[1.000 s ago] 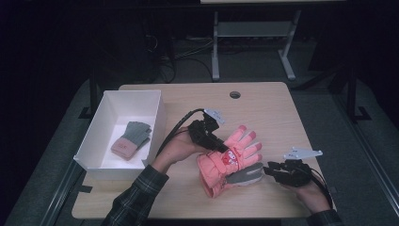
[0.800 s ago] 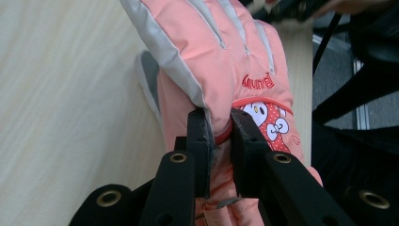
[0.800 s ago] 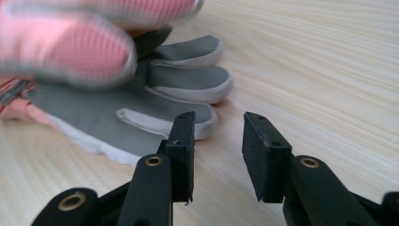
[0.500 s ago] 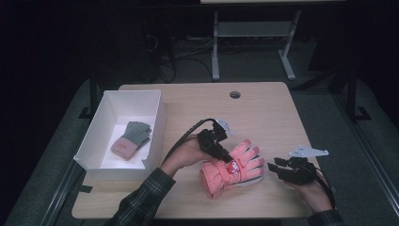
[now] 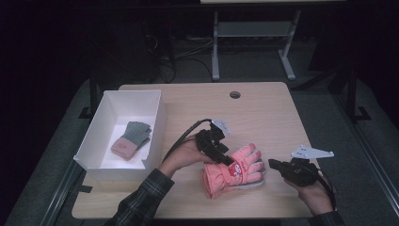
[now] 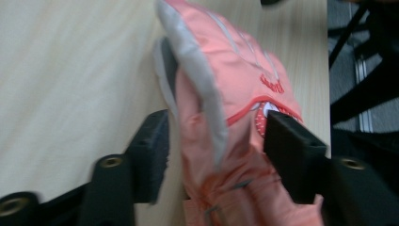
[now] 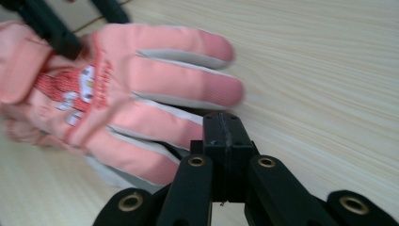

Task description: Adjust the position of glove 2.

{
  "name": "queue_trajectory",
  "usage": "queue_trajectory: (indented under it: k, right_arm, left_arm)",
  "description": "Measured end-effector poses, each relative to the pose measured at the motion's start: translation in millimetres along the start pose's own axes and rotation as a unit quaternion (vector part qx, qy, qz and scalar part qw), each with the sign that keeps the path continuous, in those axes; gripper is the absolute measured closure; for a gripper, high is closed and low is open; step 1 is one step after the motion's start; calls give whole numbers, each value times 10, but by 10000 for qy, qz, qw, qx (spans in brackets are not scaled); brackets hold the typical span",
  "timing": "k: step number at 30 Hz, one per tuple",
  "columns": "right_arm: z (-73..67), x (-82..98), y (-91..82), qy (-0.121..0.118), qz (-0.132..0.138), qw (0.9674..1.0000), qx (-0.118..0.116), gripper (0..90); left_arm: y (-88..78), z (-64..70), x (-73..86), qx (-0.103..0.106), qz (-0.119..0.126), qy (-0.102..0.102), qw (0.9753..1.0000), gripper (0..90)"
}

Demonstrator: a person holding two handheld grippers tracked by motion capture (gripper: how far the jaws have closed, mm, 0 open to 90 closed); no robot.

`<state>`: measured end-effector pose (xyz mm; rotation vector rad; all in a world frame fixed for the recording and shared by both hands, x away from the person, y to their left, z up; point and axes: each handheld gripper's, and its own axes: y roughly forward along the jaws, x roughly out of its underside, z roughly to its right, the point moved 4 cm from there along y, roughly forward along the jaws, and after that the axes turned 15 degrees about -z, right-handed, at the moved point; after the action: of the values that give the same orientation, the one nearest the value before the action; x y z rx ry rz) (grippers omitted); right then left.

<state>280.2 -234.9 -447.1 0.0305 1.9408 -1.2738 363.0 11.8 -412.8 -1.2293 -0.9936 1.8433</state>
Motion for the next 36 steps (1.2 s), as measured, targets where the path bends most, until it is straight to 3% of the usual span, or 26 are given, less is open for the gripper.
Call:
queue_trajectory:
  k: [2,5,8,12,15,17,18,20,26,32,36]
  right_arm:
    - [-119,-21,29,-191,-65,9997,-138,900]
    - [-206,-45,49,-303,-66,9992,-233,900]
    - [-399,-99,81,-471,-57,9978,-457,900]
    - [-557,-121,140,-607,-134,9965,-560,900]
    - [-631,-139,216,-685,-236,9955,-605,900]
    - [-657,-146,276,-698,-325,9952,-598,900]
    - [-672,-149,312,-693,-391,9951,-594,900]
    - [-673,-153,346,-695,-434,9951,-561,900]
    - [-650,-154,432,-771,-623,9943,-402,900]
    - [-584,-227,530,-725,-721,9944,-276,900]
    - [-578,-265,567,-754,-750,9941,-216,900]
  left_arm:
    - [-102,-3,52,-104,142,-45,9998,354]
    - [-144,9,103,-179,156,-86,9997,353]
    - [-184,-16,194,-286,174,-164,9993,379]
    - [-178,-41,251,-276,186,-246,9991,402]
    - [-164,-37,290,-266,167,-261,9992,480]
    - [-151,-36,309,-175,155,-267,9994,573]
    - [-127,-24,314,-109,144,-254,9995,660]
    - [-107,-4,312,-37,130,-251,9996,713]
    - [-73,52,326,163,95,-223,9996,774]
    - [-36,152,382,195,-16,-169,9997,885]
    - [-26,188,418,238,8,-193,9995,893]
